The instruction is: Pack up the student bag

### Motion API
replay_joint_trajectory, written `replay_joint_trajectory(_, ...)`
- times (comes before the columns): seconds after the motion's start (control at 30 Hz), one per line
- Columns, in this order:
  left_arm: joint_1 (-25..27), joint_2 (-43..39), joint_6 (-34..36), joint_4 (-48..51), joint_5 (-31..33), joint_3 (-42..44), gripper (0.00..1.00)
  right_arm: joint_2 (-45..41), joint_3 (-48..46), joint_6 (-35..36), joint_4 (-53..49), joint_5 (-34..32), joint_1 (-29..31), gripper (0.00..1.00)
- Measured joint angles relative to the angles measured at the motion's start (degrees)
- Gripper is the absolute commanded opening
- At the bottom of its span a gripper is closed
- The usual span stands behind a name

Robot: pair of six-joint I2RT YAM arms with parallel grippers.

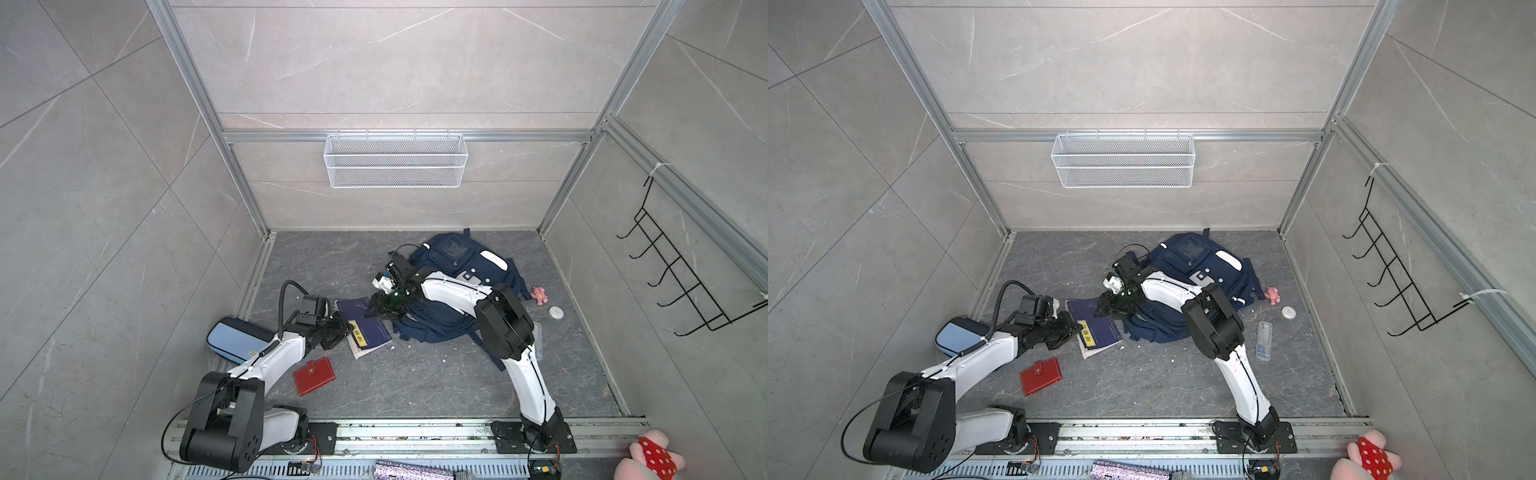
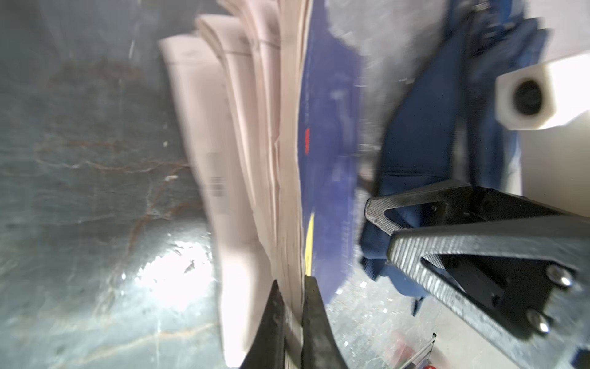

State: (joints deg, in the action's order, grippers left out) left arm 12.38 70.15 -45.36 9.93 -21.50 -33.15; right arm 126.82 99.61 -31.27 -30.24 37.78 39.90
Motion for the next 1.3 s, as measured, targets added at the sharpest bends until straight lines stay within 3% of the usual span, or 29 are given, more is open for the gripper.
replay_joint_trajectory(0.27, -0.5, -14.0, 3.0, 2.6, -1.7, -4.8, 0.0, -22.6, -6.4, -1.1, 0.6, 1.4, -7.8, 0.75)
replay_joint_trajectory(0.37, -0.5, -16.5, 4.0, 3.0, -4.1, -6.7, 0.0, -27.5, -8.0, -1.2, 0.6, 2.5, -10.4, 0.79)
replay_joint_trajectory(0.73, -0.5, -21.2, 3.8, 0.2, -13.9, -9.3, 0.0, -27.1, -14.1, -1.5, 3.4, 8.0, -9.9, 0.87)
replay_joint_trajectory(0.8, -0.5, -21.1, 2.9, -1.5, -15.6, -9.3, 0.0, -27.1, -15.0, -2.6, 6.0, 9.9, -9.8, 0.92)
replay_joint_trajectory(1.07, -0.5, -19.4, -1.2, -9.0, -21.1, -9.1, 0.0, -26.9, -16.3, -5.5, 13.4, 15.6, -8.4, 0.91)
replay_joint_trajectory(1.13, -0.5, -19.2, -1.6, -9.7, -21.8, -9.0, 0.0, -26.9, -17.0, -6.6, 15.2, 17.0, -8.1, 0.8)
replay_joint_trajectory(1.3, -0.5, -18.2, -1.6, -10.1, -22.8, -9.1, 0.0, -27.0, -17.6, -7.8, 18.6, 19.3, -8.0, 0.26)
